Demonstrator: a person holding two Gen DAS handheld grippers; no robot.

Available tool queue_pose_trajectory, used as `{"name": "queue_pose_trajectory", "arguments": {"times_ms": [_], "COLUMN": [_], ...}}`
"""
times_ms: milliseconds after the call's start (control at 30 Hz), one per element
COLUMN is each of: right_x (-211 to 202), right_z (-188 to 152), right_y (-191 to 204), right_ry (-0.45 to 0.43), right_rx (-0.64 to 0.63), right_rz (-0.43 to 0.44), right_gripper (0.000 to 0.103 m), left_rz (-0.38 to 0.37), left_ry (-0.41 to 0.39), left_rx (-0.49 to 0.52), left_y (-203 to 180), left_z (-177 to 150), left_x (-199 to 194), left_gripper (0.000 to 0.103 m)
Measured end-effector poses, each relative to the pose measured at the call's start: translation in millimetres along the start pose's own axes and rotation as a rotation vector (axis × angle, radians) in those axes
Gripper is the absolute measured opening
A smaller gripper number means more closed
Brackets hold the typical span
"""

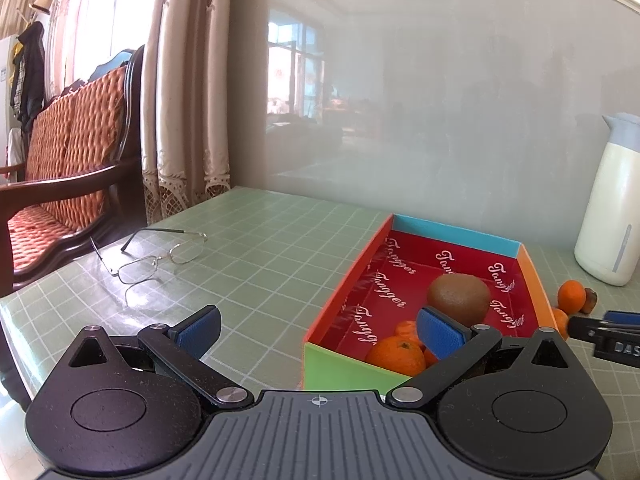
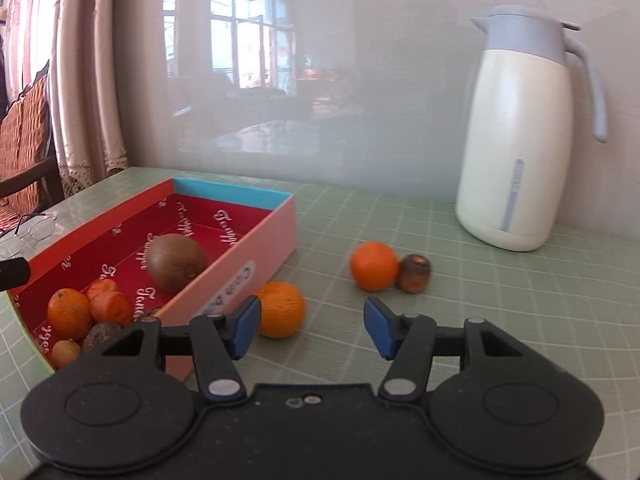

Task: Organize fruits
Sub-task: 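Move the right gripper toward the mandarin beside the red box, then close the right gripper on the mandarin beside the box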

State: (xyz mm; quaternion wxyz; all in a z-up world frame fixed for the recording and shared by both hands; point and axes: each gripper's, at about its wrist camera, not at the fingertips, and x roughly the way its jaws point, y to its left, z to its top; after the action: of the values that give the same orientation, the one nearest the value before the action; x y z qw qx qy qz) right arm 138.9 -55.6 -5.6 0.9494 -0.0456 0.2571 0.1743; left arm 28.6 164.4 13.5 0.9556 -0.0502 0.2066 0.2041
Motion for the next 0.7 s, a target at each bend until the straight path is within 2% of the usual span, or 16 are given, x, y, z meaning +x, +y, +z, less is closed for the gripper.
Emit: {"name": "queue_pose_trajectory", "arguments": {"times_ms": [233,333,400,700], "right_x": [15.8,21.1,23.9,30.0], "right_z": [3.0,2.5,2.5,3.7], "right_y": [6.4,9.4,11.2,6.0], "right_ry": [0.018,0.028,0.034,0.041], "right_rx": [0.015,0.016,0.019,0.067], "right_rz": [0.011,0.012,0.007,0.022], "right_gripper": [0.055,0.053,0.047,0.045], "left_rz": [0.004,0.003,0.005,0.011], "left_ry": [0.009,0.009,0.010,0.015], "left_rx": [0.003,0.007,0.009,0.004], "left_y": [1.3,2.1,2.9,9.3], "left_z": [-1.0,-2.0,-2.1,-2.9], "left_x": [1.4,1.1,1.0,1.5], "left_gripper": [0.103,0.103,0.103,0.103]}}
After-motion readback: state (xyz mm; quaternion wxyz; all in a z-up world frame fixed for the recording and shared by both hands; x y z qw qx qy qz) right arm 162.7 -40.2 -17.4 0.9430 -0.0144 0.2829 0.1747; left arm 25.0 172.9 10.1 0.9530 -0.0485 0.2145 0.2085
